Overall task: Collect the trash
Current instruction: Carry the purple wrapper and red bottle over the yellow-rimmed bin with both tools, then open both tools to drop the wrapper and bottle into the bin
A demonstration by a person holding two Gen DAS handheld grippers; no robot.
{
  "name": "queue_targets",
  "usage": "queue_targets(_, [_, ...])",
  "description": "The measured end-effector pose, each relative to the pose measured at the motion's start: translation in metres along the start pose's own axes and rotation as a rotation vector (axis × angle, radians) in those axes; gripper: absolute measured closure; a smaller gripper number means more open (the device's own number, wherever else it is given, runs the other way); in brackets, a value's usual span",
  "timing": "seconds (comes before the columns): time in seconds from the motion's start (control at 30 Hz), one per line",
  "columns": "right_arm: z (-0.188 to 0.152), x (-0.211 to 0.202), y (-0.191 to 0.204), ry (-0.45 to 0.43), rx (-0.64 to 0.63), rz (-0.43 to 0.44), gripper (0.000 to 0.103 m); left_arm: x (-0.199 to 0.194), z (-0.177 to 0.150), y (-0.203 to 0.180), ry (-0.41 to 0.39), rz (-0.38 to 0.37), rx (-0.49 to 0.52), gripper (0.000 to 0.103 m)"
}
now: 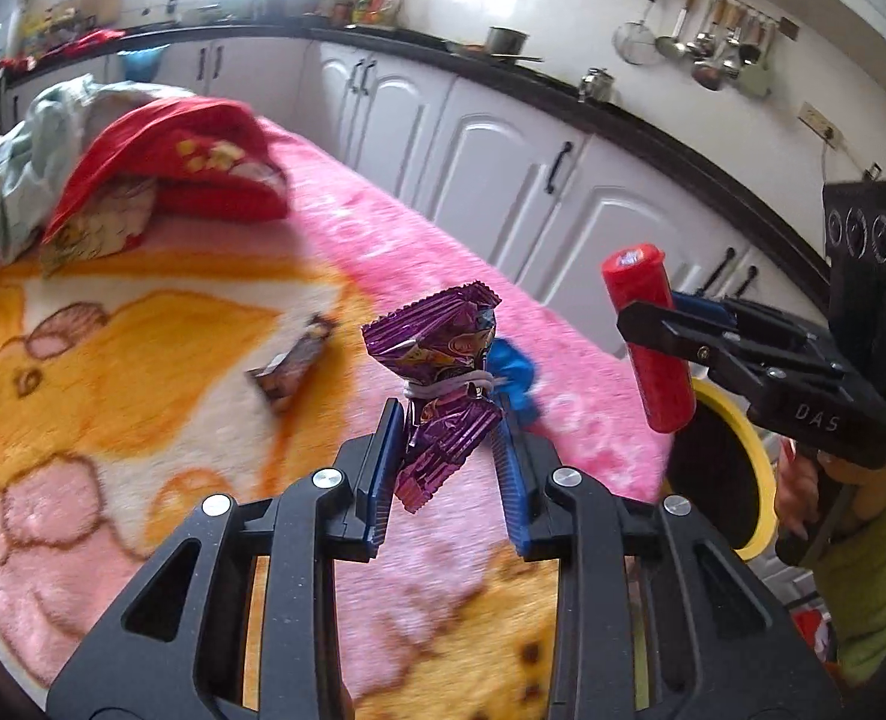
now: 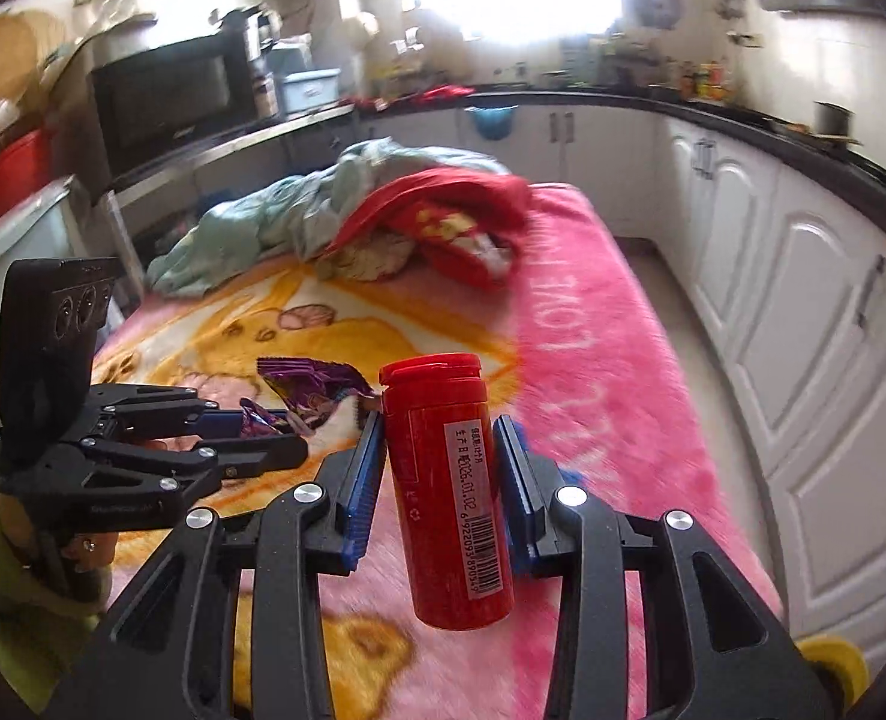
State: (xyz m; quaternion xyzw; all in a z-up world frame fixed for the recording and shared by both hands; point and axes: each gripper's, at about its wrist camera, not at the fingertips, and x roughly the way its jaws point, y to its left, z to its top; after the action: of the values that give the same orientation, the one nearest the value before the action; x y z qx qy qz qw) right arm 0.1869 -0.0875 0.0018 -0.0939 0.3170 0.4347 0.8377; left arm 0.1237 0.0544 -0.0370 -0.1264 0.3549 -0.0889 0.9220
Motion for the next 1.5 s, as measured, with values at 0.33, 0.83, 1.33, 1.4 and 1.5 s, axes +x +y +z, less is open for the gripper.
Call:
queue_targets(0.33, [-0.04, -0.067, -0.06, -0.068, 0.18, -0.183, 0.068, 0.02, 0.01, -0.067, -0.002, -0.09, 0.079, 0.08])
queue_targets(0.83, [-0.108, -0.144, -0.122, -0.138, 0.372, -0.377, 0.068, 0.07, -0.002, -0.171, 0.086, -0.241, 0.226, 0.08])
queue_targets(1.33, [-0.177, -0.196, -0.173, -0.167, 0.565, -0.519, 0.068, 0.137, -0.044, -0.245, 0.262, -0.315, 0.355, 0.08])
queue_targets(1.4, [-0.184, -0.198, -0.178, -0.167, 0.592, -0.519, 0.068, 0.143, -0.049, -0.252, 0.276, -0.315, 0.373, 0.079])
queue_targets(1.5, [-0.194, -0.2, -0.184, -0.163, 0.624, -0.518, 0.068, 0.148, -0.058, -0.261, 0.292, -0.319, 0.396, 0.079])
